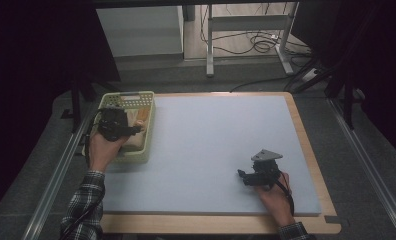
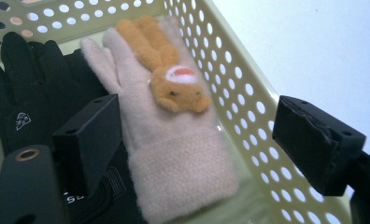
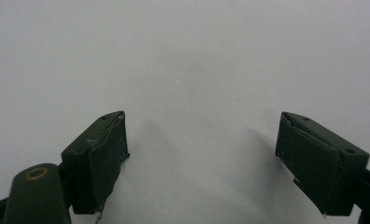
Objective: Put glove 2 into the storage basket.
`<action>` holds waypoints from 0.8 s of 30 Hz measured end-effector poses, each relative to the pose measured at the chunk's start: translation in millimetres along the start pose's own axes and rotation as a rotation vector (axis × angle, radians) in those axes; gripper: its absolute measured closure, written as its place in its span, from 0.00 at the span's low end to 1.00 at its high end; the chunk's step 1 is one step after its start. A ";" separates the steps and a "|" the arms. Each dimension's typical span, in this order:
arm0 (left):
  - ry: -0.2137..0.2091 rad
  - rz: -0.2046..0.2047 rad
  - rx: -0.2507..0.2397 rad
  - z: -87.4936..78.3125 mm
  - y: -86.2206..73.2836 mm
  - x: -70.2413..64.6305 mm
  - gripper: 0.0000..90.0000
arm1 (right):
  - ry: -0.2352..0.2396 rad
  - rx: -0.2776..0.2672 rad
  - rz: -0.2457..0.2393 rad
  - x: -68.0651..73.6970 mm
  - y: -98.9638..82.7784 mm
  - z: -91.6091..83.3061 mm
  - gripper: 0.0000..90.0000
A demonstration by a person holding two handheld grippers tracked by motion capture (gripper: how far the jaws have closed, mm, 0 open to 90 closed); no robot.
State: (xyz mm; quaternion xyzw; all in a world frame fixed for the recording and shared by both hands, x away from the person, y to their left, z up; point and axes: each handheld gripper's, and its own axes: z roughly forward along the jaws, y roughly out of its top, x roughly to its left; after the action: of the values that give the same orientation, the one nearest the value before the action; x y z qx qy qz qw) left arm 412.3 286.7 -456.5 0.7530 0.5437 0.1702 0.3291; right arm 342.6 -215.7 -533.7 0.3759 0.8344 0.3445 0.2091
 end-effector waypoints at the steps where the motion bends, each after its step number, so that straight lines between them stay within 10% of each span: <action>1: -0.003 0.004 -0.002 -1.4 -0.6 0.1 0.16 | 0.000 0.000 0.000 0.0 0.0 0.0 0.18; 24: -0.071 0.022 -0.040 -26.8 -13.2 -10.4 0.04 | -0.002 0.002 -0.002 0.1 0.0 -0.3 0.18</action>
State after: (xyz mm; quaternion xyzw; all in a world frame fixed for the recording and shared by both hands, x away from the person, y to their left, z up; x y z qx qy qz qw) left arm 382.9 287.9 -445.0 0.7578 0.5200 0.1575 0.3613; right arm 342.4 -215.7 -533.5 0.3756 0.8350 0.3431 0.2098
